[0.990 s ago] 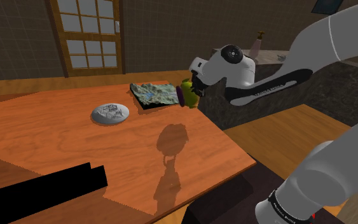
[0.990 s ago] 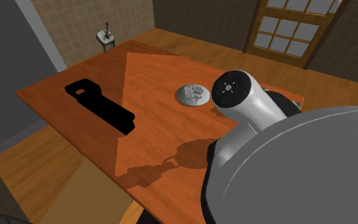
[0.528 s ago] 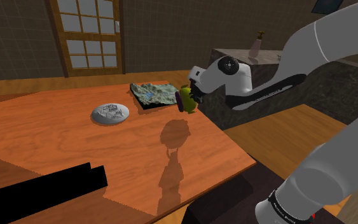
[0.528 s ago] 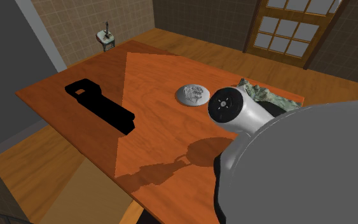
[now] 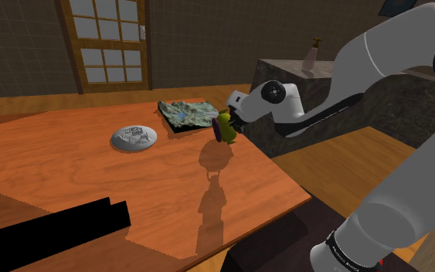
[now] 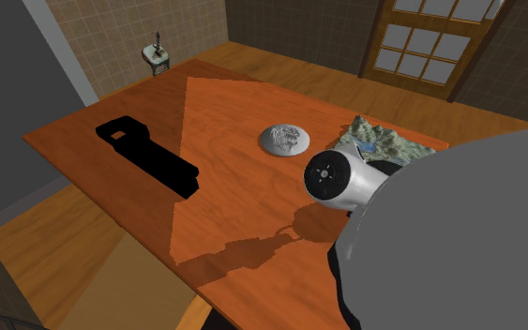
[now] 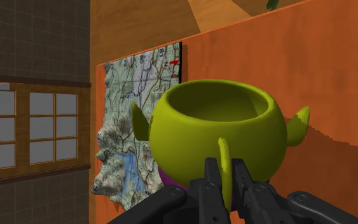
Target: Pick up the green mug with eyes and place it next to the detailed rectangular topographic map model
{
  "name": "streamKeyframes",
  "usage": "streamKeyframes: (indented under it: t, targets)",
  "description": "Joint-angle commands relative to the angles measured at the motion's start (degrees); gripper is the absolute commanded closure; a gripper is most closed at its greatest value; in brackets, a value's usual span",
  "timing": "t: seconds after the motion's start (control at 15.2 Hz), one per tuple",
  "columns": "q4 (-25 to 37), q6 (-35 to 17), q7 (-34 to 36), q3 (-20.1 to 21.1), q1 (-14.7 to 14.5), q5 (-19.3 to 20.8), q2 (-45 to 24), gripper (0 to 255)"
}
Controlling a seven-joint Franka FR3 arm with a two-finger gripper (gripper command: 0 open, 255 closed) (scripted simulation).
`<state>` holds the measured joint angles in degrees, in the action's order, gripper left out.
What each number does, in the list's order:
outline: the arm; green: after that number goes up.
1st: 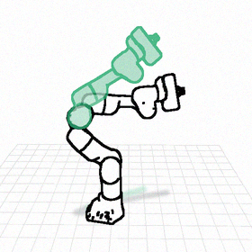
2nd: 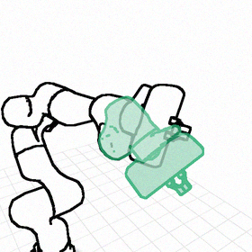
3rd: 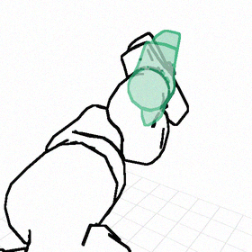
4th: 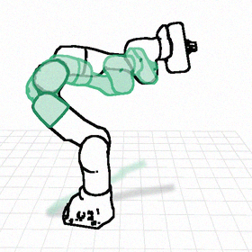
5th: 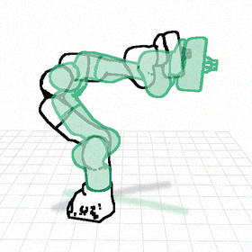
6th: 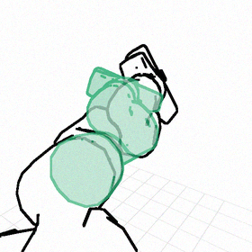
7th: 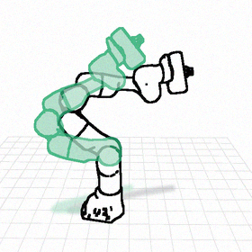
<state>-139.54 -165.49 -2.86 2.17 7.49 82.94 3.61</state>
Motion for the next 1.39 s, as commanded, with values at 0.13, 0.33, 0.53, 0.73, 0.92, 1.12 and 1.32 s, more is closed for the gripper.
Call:
streamKeyframes:
  t: [0.13, 0.33, 0.53, 0.73, 0.92, 1.12, 1.32]
  targets:
    - [0.1, 0.0, 0.7, 0.0, 0.0, 0.7, -0.2, 255]
    - [0.1, 0.0, 0.7, 0.0, 0.0, 0.7, -0.2, 255]
    - [0.1, 0.0, 0.8, 0.0, 0.0, 0.8, -0.1, 0]
    - [0.1, 0.0, 0.7, 0.0, 0.0, 0.7, -0.2, 0]
    - [-5.1, 1.4, -7.5, 0.5, -1.4, -8.8, 7.5, 0]
    - [-6.4, 2.1, -9.8, 0.2, -2.3, -11.4, 9.5, 0]
    - [-6.4, 2.1, -9.8, 0.2, -2.3, -11.4, 9.5, 0]
